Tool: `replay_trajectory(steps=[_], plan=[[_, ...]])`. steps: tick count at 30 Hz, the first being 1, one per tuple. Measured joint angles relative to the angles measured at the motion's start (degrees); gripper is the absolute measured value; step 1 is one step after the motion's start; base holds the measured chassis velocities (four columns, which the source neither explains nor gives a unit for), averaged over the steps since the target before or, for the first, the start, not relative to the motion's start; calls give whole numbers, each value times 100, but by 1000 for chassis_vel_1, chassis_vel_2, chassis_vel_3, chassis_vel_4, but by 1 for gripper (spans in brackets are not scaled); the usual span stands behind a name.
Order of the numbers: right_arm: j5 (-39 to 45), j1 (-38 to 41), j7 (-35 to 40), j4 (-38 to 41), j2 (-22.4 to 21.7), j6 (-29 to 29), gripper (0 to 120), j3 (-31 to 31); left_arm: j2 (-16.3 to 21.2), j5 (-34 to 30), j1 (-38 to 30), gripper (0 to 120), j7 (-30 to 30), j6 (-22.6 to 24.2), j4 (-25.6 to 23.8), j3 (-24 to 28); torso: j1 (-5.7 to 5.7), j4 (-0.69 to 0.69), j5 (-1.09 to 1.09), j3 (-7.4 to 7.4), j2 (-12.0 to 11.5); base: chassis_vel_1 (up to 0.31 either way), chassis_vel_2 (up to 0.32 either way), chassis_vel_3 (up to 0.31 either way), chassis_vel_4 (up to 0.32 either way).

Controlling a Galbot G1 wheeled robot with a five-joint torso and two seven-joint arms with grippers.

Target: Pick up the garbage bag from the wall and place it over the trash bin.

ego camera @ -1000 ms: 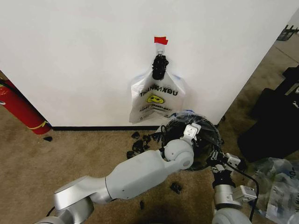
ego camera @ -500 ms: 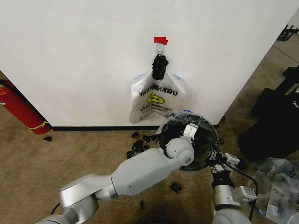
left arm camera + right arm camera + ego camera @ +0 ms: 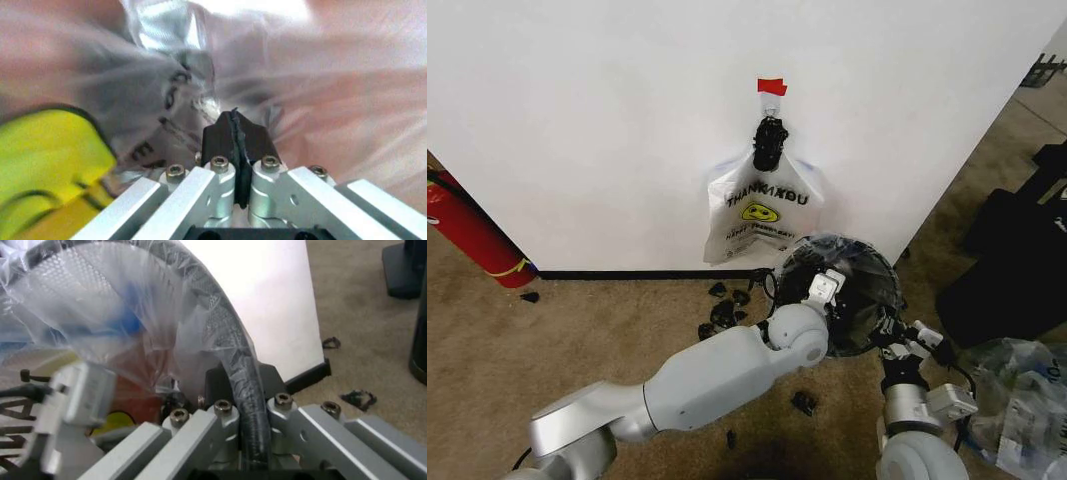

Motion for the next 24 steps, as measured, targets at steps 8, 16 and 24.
replay_trajectory(steps=[8,16,24], plan=[[-46,-101,-44,61,9,41,0,8,73,-17,81,0,-86,-307,-283,-203,0,1,0,0,0,0,0,0,0],[-172,-191,-115,165,72,57,0,-64,-117,119,-7,0,-105,-662,-21,-318,0,1,1,0,0,0,0,0,0],[-225,-314,-197,292,95,91,0,-89,-321,286,-51,0,-52,-723,443,-315,0,1,1,0,0,0,0,0,0]])
